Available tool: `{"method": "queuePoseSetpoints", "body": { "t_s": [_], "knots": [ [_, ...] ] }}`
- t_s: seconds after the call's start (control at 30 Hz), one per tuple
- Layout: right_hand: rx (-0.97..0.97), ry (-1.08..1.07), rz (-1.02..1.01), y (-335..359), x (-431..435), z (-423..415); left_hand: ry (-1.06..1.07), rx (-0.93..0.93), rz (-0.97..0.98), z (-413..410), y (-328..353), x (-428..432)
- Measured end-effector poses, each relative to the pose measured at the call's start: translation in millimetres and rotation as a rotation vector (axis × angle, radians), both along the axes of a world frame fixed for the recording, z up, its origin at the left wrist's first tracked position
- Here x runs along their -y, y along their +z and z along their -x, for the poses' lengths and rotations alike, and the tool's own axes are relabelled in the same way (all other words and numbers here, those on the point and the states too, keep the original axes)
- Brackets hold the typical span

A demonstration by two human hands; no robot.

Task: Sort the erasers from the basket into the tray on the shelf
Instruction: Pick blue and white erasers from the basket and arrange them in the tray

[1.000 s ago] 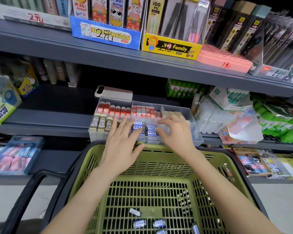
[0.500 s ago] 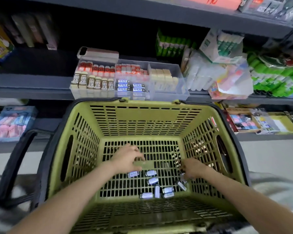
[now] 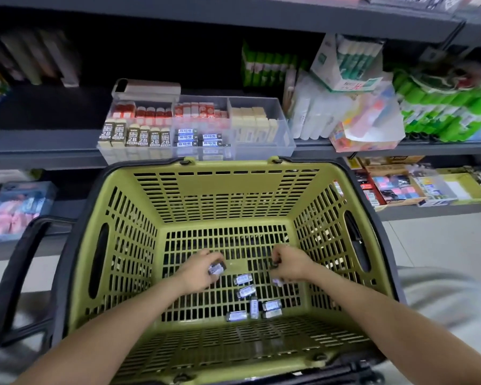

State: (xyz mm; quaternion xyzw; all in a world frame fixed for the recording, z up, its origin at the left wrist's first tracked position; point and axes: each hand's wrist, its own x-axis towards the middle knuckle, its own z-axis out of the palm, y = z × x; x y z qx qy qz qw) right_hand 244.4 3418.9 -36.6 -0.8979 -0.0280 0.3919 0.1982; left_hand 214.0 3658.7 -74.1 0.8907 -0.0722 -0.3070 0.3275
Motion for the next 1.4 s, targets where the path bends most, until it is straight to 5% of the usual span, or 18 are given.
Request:
{"method": "queuePoseSetpoints", "body": {
  "t_s": [0.1, 0.17, 0.33, 0.53, 0.73, 1.0, 1.2, 1.4],
  "knots": [
    [0.092, -0.184, -0.374, 35, -28, -8, 0.587, -0.554, 0.660, -10, 32, 9],
    [0.206, -0.204, -0.512, 53, -46, -7, 0.786, -0.786, 0.966, -16, 47, 12],
    [0.526, 0.100, -0.392, 71, -77, 6, 0.919, -0.909, 1.167, -17, 67, 18],
    [0.450, -0.156, -0.634, 60, -65, -3, 0.965, -0.782, 1.022, -21, 88, -1],
    [0.183, 0.422, 0.025, -8, -35, 4, 0.911, -0.714, 1.047, -25, 101, -24],
    [0.362, 0.733, 0.065, -54, -39, 13, 0.881, -0.669, 1.022, -28, 106, -19],
    [0.315, 0.421, -0.076, -44, -38, 2, 0.794, -0.426, 0.715, -27, 101, -14],
    [0.397, -0.146, -0.610, 31, -63, -9, 0.773, -0.349, 0.632, -24, 106, -13]
  ]
}}
